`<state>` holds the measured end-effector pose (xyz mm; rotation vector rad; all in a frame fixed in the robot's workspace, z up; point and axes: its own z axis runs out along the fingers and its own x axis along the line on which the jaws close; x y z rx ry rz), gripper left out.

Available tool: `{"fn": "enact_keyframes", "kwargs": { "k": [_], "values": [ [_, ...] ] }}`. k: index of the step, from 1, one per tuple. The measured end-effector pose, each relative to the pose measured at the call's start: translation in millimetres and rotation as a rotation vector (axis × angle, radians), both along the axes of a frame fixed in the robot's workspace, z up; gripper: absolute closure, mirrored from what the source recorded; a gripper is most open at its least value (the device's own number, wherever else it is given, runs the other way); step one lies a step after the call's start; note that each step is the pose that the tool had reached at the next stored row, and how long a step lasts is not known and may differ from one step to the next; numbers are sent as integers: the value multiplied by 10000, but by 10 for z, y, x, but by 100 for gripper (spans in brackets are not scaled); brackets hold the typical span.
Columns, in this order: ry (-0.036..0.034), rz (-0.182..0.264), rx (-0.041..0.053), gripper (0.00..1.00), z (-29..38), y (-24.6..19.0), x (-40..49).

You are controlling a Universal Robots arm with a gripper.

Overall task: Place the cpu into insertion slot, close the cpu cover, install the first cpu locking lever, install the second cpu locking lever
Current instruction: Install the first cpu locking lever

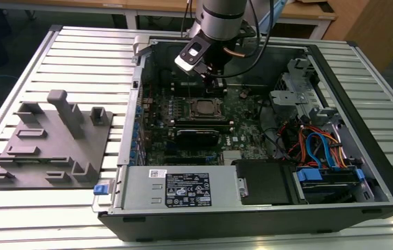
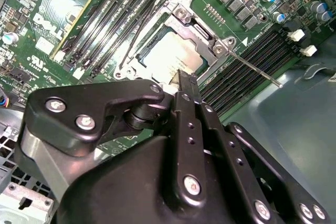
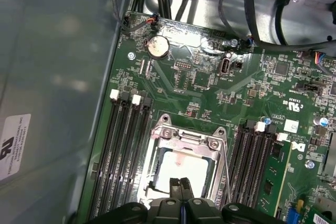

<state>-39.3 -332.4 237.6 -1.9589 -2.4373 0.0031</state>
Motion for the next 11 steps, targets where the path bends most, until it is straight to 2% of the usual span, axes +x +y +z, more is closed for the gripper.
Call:
{"fn": "enact_keyframes", "kwargs": {
  "k": [11],
  "values": [
    [0, 548, 1, 90, 0, 0, 0]
  ]
}}
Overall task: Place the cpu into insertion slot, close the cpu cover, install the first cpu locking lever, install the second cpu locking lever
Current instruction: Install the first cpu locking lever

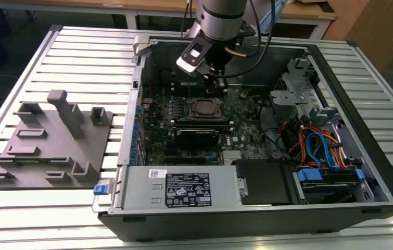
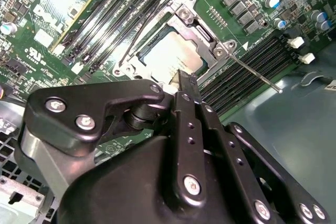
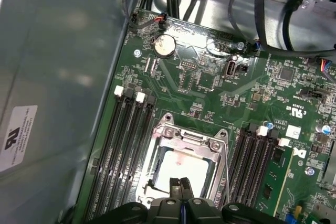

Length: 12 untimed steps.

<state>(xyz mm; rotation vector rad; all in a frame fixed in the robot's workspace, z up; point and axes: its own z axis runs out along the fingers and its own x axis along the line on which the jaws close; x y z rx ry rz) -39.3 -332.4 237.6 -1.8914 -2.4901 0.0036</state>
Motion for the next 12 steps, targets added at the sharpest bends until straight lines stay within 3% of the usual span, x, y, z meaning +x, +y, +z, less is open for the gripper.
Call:
{"fn": "enact_keyframes", "kwargs": {
  "k": [12],
  "values": [
    [0, 148, 0, 90, 0, 0, 0]
  ]
}}
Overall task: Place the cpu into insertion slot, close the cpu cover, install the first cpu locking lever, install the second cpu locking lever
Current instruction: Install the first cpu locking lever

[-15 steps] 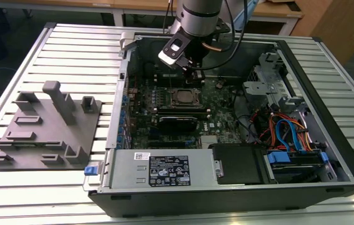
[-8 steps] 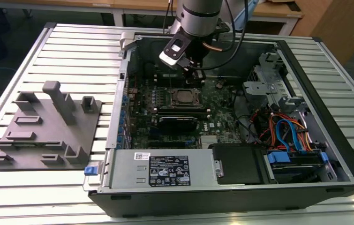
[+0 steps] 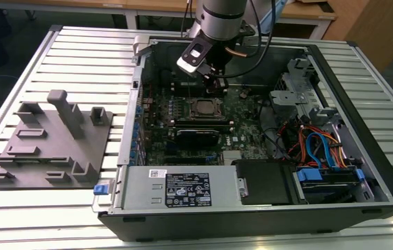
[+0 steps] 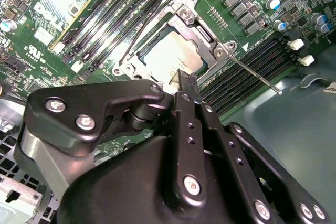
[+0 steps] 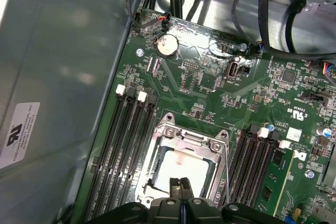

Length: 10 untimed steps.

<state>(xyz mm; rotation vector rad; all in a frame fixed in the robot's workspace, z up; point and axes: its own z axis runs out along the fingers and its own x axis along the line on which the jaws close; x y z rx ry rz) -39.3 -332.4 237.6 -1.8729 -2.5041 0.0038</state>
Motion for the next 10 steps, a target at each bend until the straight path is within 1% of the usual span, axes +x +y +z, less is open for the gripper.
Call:
{"fn": "enact_keyframes", "kwargs": {
  "k": [6, 10],
  "values": [
    [0, 72, 0, 90, 0, 0, 0],
    [0, 287, 0, 90, 0, 0, 0]
  ]
}}
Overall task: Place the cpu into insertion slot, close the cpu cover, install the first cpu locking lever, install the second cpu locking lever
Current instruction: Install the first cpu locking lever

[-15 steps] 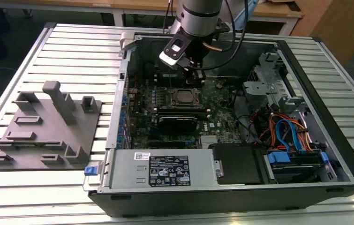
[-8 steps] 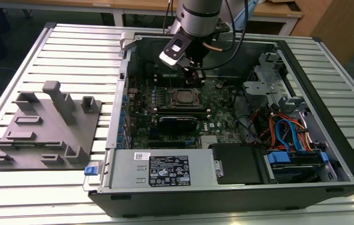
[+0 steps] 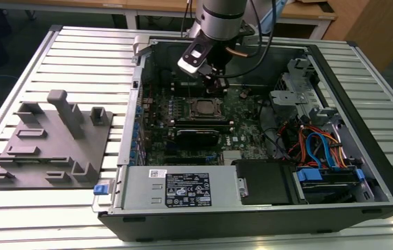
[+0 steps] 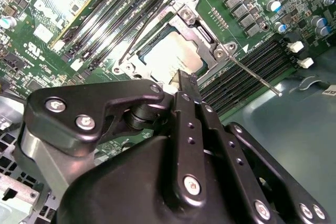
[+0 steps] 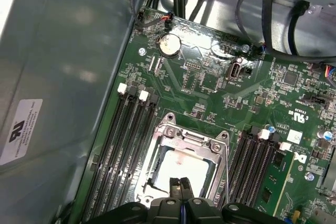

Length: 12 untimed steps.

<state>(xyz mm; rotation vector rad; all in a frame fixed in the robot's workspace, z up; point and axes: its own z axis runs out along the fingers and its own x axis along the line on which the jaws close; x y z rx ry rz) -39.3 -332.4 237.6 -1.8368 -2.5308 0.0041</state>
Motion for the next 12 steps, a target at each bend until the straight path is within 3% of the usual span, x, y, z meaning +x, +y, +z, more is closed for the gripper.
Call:
{"fn": "enact_keyframes", "kwargs": {
  "k": [5, 6, 12],
  "values": [
    [0, 509, -1, 90, 0, -1, 0],
    [0, 787, -1, 90, 0, -1, 0],
    [0, 819, 0, 90, 0, -1, 0]
  ]
}}
